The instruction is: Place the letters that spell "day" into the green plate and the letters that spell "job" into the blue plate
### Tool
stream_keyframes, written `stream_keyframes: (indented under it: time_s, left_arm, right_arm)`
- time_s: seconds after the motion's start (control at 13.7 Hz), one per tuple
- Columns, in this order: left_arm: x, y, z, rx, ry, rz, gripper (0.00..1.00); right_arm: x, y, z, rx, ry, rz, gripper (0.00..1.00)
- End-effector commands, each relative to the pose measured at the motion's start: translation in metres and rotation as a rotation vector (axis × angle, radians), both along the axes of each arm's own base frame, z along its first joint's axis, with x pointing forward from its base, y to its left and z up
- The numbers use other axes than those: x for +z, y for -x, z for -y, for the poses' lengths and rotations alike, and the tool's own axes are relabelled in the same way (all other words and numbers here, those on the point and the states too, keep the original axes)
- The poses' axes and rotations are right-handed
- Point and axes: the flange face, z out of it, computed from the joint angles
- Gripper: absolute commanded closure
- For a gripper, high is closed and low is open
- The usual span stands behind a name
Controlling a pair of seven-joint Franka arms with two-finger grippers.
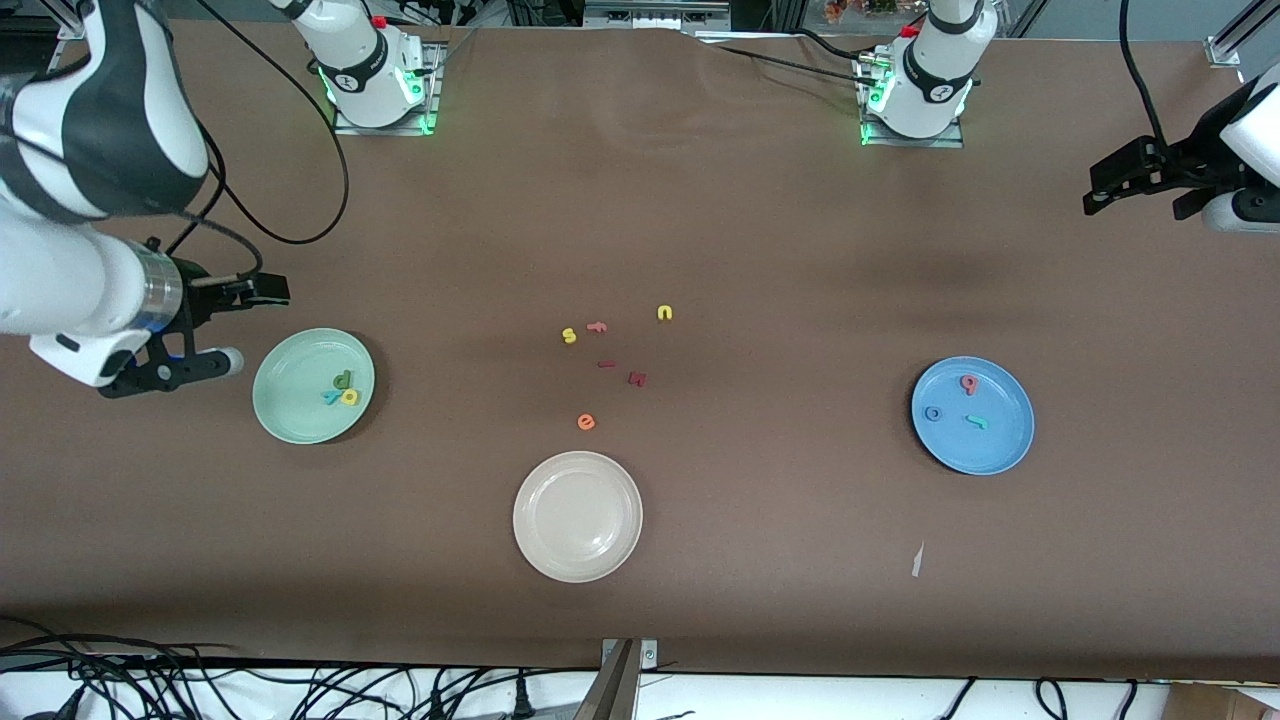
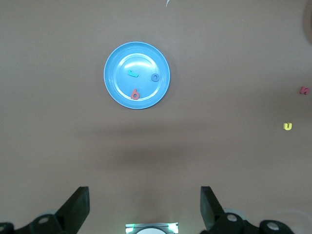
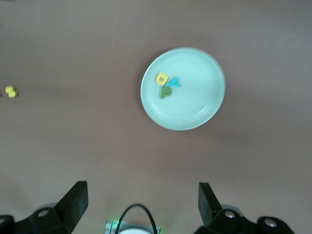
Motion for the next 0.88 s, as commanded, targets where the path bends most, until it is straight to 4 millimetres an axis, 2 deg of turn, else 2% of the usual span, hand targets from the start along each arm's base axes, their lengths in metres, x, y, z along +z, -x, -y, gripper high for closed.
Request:
stream_keyframes:
  time_s: [0.0,0.07,0.22,0.44,0.66,0.8]
  left_arm:
    - [0.006,-0.002,0.000,0.002,0.002,0.000,0.00]
    - [0.006,-0.002,0.000,0.002,0.002,0.000,0.00]
    - [0.006,-0.002,0.000,0.002,0.002,0.000,0.00]
    - [0.006,-0.002,0.000,0.001,0.002,0.000,0.00]
    - [0.006,-0.002,0.000,0.001,0.002,0.000,0.00]
    - [0.006,-0.002,0.000,0.002,0.002,0.000,0.00]
  right_arm:
    - [0.039,0.035,0.001,-0.029,-0.050,0.105,0.00]
    - [0.039,0.038,0.001,-0.030,-0.048,0.096,0.00]
    - [0.043,0.057,0.014,-0.076,0.002,0.094,0.00]
    - [0.063,0.061,0.031,-0.144,-0.040,0.151,0.00]
    - [0.063,0.060,0.052,-0.195,-0.073,0.149,0.00]
    - [0.068,0.062,0.058,-0.205,-0.080,0.156,0.00]
